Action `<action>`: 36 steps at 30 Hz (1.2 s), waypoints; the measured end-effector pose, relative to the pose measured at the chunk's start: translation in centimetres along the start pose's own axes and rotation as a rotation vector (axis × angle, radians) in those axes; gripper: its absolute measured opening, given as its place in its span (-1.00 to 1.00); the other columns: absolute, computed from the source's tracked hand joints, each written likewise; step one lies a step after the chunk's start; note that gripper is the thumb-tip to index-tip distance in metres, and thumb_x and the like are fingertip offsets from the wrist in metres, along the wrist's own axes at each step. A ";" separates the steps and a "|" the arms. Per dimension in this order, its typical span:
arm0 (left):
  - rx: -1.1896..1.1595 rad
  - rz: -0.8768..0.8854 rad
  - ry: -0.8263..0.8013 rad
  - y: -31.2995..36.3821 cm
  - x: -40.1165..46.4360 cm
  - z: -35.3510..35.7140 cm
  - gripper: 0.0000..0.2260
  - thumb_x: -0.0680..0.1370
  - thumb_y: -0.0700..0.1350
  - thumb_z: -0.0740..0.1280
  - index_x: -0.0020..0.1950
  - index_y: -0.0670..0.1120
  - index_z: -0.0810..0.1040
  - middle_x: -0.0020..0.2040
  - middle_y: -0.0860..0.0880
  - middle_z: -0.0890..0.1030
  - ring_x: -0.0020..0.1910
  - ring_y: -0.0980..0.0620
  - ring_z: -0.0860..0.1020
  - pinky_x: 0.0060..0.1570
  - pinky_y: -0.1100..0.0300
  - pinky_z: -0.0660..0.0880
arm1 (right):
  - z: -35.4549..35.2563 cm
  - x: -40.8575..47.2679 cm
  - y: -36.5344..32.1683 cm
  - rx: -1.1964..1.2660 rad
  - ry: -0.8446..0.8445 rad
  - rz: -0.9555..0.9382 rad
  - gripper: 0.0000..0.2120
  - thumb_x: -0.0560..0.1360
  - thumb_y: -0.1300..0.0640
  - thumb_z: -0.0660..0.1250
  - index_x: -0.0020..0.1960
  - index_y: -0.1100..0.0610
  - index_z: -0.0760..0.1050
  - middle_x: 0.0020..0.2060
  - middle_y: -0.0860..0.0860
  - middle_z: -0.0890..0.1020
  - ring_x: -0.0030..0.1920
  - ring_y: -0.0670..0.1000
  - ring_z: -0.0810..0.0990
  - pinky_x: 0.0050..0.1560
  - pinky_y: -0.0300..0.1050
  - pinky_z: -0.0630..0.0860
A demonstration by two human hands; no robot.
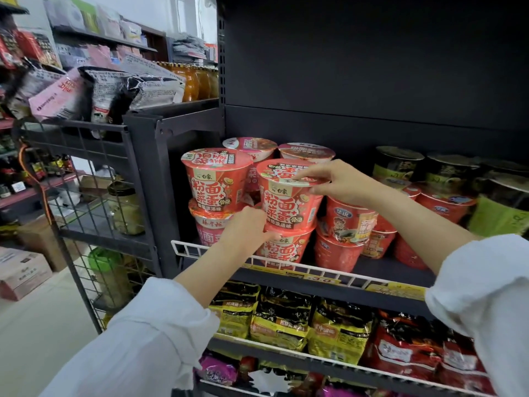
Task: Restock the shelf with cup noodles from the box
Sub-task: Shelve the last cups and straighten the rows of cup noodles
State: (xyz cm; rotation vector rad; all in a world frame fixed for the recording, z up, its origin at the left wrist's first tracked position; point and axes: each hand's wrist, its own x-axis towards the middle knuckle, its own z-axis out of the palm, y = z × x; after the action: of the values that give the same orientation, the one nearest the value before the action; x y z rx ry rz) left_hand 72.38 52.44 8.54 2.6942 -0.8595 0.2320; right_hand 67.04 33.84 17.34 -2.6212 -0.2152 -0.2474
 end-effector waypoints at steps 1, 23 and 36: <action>0.060 0.024 0.006 0.2 0.0 0.0 -0.67 0.51 0.09 0.34 -0.02 -0.19 0.54 -0.07 -0.07 0.60 -0.08 -0.04 0.59 -0.12 0.15 0.50 | 0.4 0.2 -0.5 -0.055 0.032 -0.007 -0.66 0.47 0.05 0.38 0.24 -0.03 0.50 0.21 -0.12 0.50 0.24 -0.11 0.43 0.26 -0.16 0.35; -0.088 0.082 -0.046 -2.4 0.0 0.3 -0.70 0.51 0.02 0.36 -0.02 -0.24 0.59 -0.09 -0.08 0.62 -0.16 -0.02 0.55 -0.17 0.19 0.46 | 1.9 0.3 -0.9 -0.081 0.057 -0.038 -0.57 0.52 0.12 0.33 0.36 -0.09 0.40 0.39 -0.09 0.40 0.39 -0.05 0.33 0.32 -0.20 0.24; -0.225 0.043 0.136 -1.5 0.4 0.4 -0.83 0.49 -0.09 0.40 -0.07 -0.18 0.55 -0.10 -0.07 0.62 -0.10 -0.03 0.58 -0.04 0.12 0.53 | 3.5 -0.1 -0.5 -0.158 0.173 -0.059 -0.51 0.51 0.12 0.34 0.41 -0.04 0.34 0.40 -0.05 0.37 0.42 -0.04 0.25 0.36 -0.18 0.15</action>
State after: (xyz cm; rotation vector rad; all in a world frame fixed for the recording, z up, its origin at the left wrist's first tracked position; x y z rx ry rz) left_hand 73.58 53.29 7.92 2.4243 -0.8492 0.3053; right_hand 67.35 35.94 14.52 -2.7326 -0.2213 -0.5292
